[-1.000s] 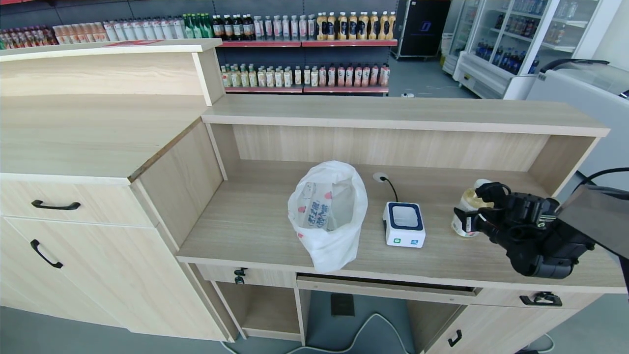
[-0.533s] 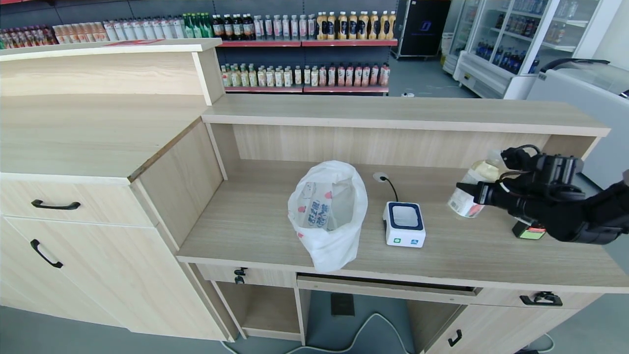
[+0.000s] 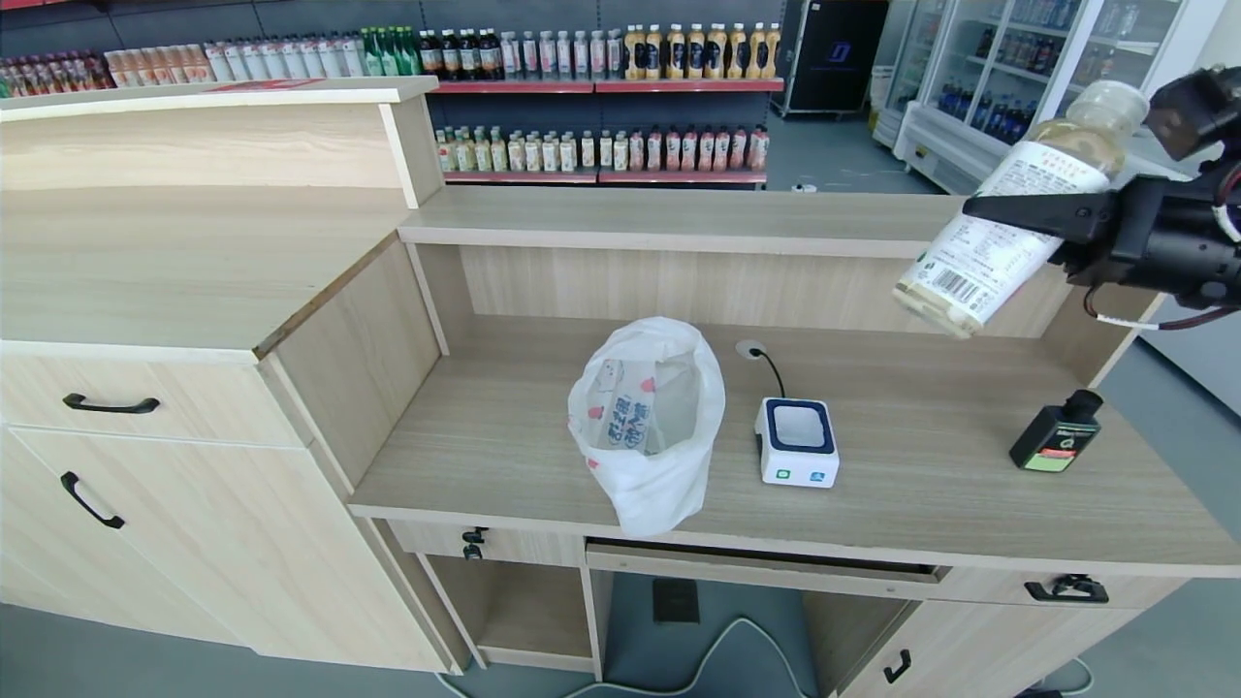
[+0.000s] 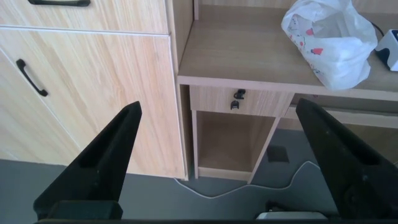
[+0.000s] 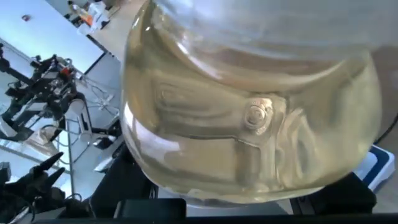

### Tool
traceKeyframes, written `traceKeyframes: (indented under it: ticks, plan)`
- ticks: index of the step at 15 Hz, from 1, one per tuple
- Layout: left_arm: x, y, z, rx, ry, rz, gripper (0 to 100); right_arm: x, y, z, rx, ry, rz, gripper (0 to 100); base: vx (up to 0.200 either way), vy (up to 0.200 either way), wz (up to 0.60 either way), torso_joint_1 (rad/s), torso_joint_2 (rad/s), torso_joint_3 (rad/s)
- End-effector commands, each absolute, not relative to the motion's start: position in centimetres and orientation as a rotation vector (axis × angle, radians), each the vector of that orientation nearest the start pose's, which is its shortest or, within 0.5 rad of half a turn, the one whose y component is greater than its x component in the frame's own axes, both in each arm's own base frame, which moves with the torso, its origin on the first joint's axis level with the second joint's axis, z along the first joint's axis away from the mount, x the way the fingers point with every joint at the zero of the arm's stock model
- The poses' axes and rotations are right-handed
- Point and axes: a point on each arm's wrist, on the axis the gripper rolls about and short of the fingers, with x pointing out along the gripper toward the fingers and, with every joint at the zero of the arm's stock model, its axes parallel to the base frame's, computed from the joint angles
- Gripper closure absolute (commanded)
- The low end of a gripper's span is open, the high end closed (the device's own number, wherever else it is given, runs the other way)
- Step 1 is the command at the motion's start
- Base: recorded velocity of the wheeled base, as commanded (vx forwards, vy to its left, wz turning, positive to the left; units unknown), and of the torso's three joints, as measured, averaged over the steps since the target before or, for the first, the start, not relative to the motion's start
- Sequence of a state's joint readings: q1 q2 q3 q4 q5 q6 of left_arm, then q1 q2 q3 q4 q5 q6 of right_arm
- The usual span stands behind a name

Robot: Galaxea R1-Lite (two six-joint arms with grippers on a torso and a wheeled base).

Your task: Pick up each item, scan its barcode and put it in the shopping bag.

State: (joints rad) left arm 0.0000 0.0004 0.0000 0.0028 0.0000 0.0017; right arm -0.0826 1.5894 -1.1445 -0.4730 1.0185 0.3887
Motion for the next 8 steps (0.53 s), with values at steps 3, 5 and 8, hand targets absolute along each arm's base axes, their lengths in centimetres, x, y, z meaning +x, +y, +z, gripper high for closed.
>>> traceKeyframes:
  ticks: [3, 5, 8]
  plan:
    - [-2.3, 0.0, 7.5, 0.0, 0.003, 0.0, 0, 22.6, 2.8, 30.6, 0.32, 0.144, 1.085, 100, 0.0, 0.0, 0.0, 0.0, 0.0, 0.0]
    - [-2.3, 0.0, 7.5, 0.002, 0.003, 0.0, 0, 20.8, 4.1, 29.8, 0.323, 0.169, 1.148, 100, 0.0, 0.0, 0.0, 0.0, 0.0, 0.0]
    - [-2.3, 0.0, 7.5, 0.002, 0.002, 0.0, 0, 18.4, 5.6, 28.8, 0.323, 0.2, 1.243, 100, 0.0, 0.0, 0.0, 0.0, 0.0, 0.0]
